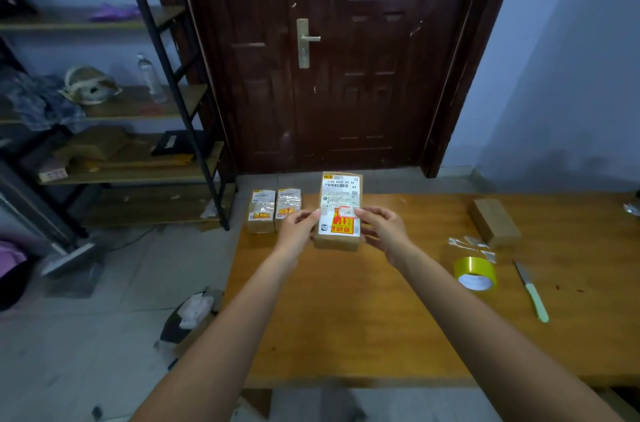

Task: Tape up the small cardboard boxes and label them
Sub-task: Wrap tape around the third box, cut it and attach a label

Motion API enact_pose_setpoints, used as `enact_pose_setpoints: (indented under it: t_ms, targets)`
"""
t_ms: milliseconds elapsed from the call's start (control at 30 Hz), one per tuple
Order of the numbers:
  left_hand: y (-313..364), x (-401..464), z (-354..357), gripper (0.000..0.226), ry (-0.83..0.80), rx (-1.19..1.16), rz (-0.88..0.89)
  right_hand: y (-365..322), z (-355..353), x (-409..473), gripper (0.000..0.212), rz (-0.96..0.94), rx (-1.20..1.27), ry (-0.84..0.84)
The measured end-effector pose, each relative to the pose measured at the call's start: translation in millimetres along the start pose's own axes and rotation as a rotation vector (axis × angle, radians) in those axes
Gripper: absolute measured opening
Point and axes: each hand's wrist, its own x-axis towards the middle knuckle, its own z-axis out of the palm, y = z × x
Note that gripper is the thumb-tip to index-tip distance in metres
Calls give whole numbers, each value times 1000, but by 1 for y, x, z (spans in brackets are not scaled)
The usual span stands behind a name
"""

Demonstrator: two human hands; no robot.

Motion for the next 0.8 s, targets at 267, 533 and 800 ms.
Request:
enact_pose_setpoints:
  t_ms: [267,533,800]
  targets:
    - [-13,73,-12,15,69,134,-50,13,28,80,29,60,-20,2]
    - [-42,188,-2,14,101,291,-171,38,31,203,31,183,-54,31]
    - [-74,251,-36,10,241,299,-273,87,45,288,35,329,-164,39]
